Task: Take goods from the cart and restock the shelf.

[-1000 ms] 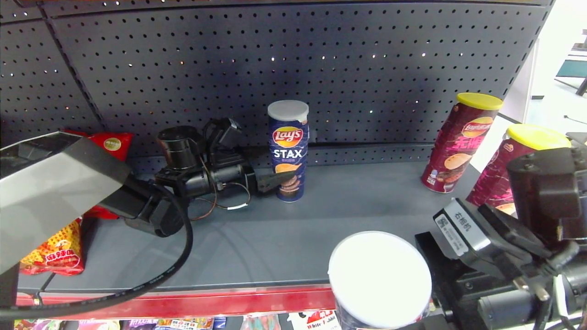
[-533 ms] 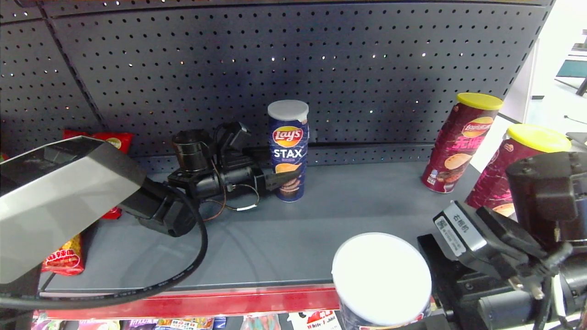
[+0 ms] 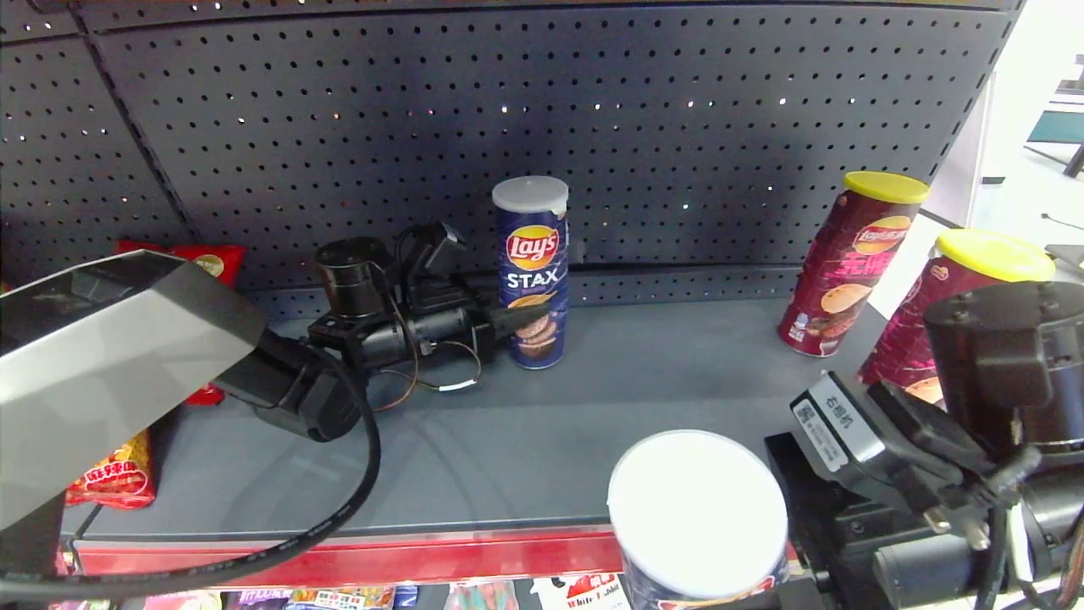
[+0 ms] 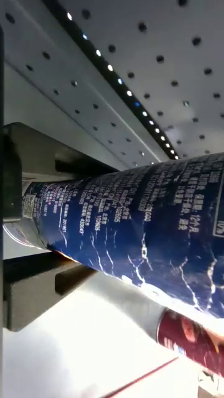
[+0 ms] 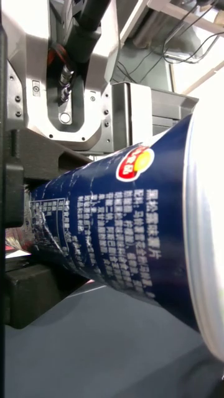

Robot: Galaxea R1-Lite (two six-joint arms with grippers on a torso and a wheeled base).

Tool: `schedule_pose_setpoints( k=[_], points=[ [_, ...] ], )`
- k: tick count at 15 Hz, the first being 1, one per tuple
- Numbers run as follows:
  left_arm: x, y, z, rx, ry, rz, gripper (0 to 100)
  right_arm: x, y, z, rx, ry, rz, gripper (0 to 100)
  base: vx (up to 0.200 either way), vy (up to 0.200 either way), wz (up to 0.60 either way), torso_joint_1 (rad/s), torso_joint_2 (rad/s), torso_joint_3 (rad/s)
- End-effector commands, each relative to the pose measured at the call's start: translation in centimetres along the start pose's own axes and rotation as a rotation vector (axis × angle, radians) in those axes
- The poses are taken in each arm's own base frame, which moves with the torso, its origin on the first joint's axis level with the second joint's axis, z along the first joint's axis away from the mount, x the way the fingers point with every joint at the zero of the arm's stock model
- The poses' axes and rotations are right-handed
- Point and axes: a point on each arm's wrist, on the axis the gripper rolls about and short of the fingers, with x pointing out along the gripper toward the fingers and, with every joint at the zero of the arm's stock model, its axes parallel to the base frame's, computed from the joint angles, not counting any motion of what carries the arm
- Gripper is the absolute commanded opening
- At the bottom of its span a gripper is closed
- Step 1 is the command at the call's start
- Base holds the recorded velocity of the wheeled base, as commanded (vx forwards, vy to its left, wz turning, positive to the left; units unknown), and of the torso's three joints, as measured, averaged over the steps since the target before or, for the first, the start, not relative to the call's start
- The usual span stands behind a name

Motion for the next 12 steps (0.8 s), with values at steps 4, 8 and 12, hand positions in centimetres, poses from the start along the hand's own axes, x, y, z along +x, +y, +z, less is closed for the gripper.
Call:
schedule_pose_setpoints(
  k=[4,8,12],
  points=[
    [-2.5,-4.1,2.4,-0.01,0.012,-0.018,0,0.3,-0.3,0.1,0.0,0.001,0.001,0,0.0,0.0,0.0,0.0,0.0,0.0],
    [-5.3,-6.8,2.7,-0.043,0.052,0.002,0,0.7,-0.7,0.6,-0.025,-0.025,-0.008,0,0.0,0.0,0.0,0.0,0.0,0.0],
    [-5.1,-8.9,3.2,-0.048,0.051,-0.013,0,0.5,-0.5,0.7,-0.028,-0.029,-0.008,0,0.0,0.0,0.0,0.0,0.0,0.0]
  ],
)
